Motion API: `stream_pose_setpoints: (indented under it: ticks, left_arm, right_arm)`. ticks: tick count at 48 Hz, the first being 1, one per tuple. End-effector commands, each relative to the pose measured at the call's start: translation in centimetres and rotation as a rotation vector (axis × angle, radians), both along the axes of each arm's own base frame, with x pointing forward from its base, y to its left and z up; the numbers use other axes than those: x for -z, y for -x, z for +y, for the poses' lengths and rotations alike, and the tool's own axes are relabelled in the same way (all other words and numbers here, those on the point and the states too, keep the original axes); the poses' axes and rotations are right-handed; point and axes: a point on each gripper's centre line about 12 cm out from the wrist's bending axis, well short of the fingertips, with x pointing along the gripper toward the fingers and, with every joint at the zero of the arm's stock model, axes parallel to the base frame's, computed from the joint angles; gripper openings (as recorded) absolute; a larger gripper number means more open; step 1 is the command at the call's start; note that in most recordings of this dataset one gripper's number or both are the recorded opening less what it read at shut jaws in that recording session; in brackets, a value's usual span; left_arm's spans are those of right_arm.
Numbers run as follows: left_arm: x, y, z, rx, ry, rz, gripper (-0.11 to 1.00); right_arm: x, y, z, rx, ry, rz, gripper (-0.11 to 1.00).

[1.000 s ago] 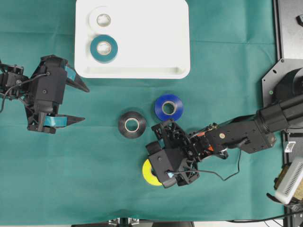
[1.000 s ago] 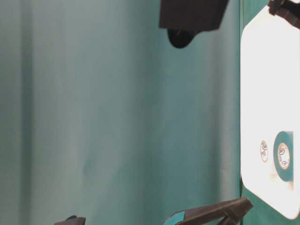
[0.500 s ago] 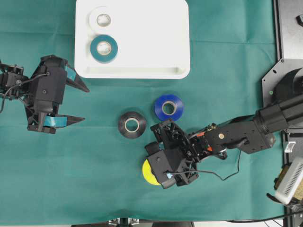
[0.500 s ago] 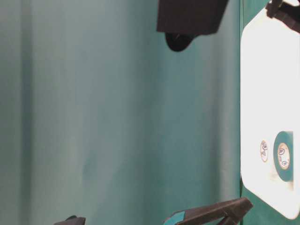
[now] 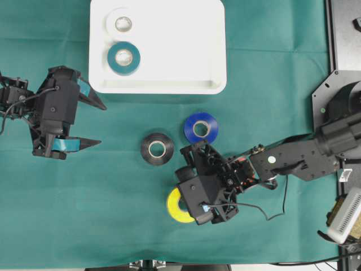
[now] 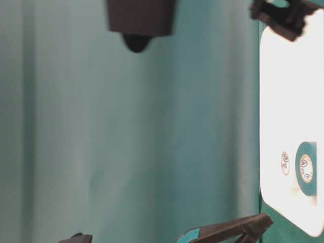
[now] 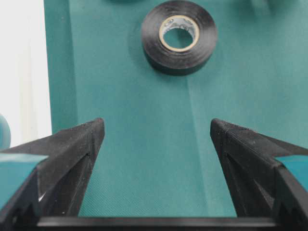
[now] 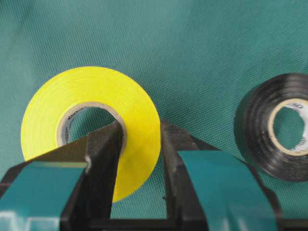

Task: Put the tape alternately from left to right into the white case.
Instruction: 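Move the right gripper down to the yellow tape roll and grasp it, then lift the yellow tape roll and carry it into the tray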

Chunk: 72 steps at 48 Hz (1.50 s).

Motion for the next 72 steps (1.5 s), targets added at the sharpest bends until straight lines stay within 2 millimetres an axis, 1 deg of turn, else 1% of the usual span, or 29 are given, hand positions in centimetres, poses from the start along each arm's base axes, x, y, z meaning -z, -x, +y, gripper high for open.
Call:
stream_pose_setpoints:
  ticks: [1, 14, 21, 29, 41, 54, 64, 72]
  left_arm:
    - [-0.7, -0.2, -0.1, 0.001, 0.004, -0.026, 0.60]
    - [-0.8, -0.3, -0.1, 0.001, 0.004, -0.027, 0.60]
    - [-0.8, -0.3, -0.1, 0.002, 0.005, -0.029, 0.60]
    - [-0.8, -0.3, -0.1, 0.001, 0.005, -0.030, 0.60]
    - [-0.8, -0.3, -0.1, 0.001, 0.005, -0.029, 0.60]
    - [-0.9, -0.4, -0.1, 0.001, 0.006, -0.033, 0.60]
    - [-0.9, -0.4, -0.1, 0.001, 0.006, -0.032, 0.60]
    - [-0.9, -0.4, -0.1, 0.001, 0.006, -0.032, 0.60]
  right_arm:
    - [-2.6, -0.4, 0.3, 0.003, -0.030, -0.059, 0.19]
    - [-2.7, -0.2, 0.1, 0.005, -0.025, -0.053, 0.19]
    - [-3.1, -0.2, -0.8, 0.022, -0.011, -0.046, 0.19]
    - [-3.9, -0.1, -2.9, 0.077, 0.002, -0.025, 0.19]
    - [-4.9, 0.2, -7.1, 0.160, 0.055, -0.007, 0.19]
    - [-5.0, 0.2, -11.2, 0.221, 0.126, -0.014, 0.19]
    - [-4.9, 1.1, -14.4, 0.292, 0.153, -0.003, 0.19]
    - [-5.4, 2.1, -17.1, 0.370, 0.151, -0.014, 0.19]
